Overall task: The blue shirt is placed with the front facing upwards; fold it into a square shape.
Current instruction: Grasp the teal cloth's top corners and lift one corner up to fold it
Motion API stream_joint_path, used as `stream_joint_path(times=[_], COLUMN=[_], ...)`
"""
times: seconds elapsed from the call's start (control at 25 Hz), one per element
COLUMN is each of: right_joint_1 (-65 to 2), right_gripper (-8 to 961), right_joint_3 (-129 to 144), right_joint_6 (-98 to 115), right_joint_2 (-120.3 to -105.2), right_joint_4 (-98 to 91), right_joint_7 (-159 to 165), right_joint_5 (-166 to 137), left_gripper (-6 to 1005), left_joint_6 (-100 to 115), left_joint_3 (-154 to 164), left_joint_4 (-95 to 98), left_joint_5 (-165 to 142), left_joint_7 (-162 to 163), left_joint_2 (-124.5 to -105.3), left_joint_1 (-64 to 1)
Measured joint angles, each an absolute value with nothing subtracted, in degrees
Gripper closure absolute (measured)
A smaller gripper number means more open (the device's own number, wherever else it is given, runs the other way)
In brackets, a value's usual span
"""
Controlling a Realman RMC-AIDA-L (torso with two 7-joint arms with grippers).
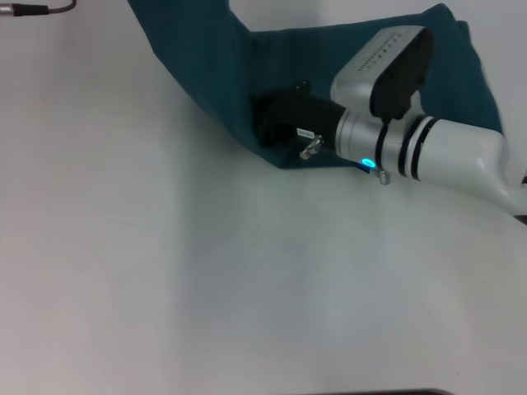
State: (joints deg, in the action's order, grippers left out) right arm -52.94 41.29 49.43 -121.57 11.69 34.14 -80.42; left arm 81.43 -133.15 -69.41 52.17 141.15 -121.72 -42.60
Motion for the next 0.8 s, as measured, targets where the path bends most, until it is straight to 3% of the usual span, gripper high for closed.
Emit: stream_joint_path(times=[0.32, 0.48, 0.64, 0.8], right_joint_1=[-55.4, -49.8, -43.1, -42.5], right_gripper=[933, 933, 933, 933], right_joint_3=[30.0, 23.4, 17.3, 12.3], right_joint_6=[48.0, 50.6, 55.7, 52.8], right_joint_2=[-121.33, -120.22, -120.41, -120.73], right_joint_4=[15.7, 15.0, 11.4, 12.7], right_joint_7=[34.5, 36.0, 37.5, 31.6], right_joint_5=[-92.7, -93.1, -92.5, -92.5], left_gripper=[989, 989, 987, 988], left_joint_6=[81.9, 81.8, 81.8, 82.4], left_joint_3=[-133.1, -133.3, -133.4, -133.1], left_joint_4=[-70.9, -70.7, -70.9, -71.5], left_joint_5=[52.3, 52.3, 52.7, 54.9], left_joint_7=[141.0, 140.7, 140.7, 140.5], left_joint_2=[-122.11, -122.17, -122.37, -122.54], left_joint_1=[-42.3, -41.9, -41.6, -41.6])
